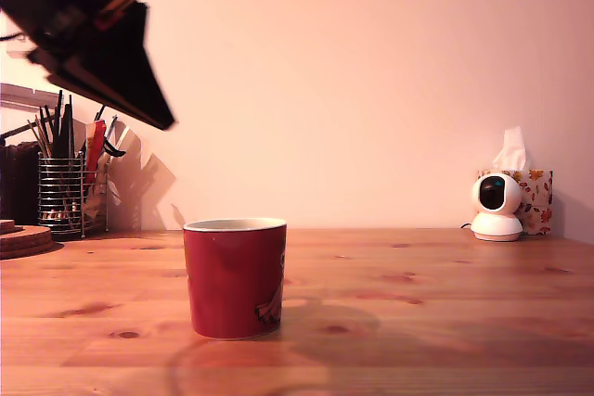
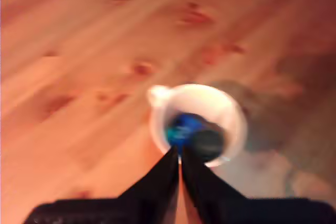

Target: Pick up the coffee capsules on the table and drop them inside the coffee cup

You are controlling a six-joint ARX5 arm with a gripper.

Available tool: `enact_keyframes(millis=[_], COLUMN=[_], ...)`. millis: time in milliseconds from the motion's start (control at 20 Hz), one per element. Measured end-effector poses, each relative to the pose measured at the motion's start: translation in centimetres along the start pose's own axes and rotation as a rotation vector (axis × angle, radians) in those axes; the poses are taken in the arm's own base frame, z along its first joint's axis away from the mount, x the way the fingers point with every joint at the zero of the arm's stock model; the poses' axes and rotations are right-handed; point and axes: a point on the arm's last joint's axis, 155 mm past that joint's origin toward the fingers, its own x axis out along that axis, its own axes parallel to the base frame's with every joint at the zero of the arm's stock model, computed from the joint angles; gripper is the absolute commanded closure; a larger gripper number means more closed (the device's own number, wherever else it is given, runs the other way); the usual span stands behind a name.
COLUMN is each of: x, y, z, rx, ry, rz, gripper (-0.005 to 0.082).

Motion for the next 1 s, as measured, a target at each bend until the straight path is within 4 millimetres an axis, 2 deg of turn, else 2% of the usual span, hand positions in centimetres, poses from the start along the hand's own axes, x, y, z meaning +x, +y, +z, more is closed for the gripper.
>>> enact_keyframes(millis=[300, 650, 850, 1000], x=[-2.6, -6.7, -8.6, -10.4], y=[5.3, 10.6, 12.6, 13.0], z=[1.6, 1.2, -1.1, -1.0], rx=[-0.093, -0.192, -0.249, -0.263], ry=[-0.102, -0.223, -0.269, -0.324], rz=[0.103, 0.282, 0.406, 0.457], gripper=[0.0793, 0.0793, 0.0793, 0.0793])
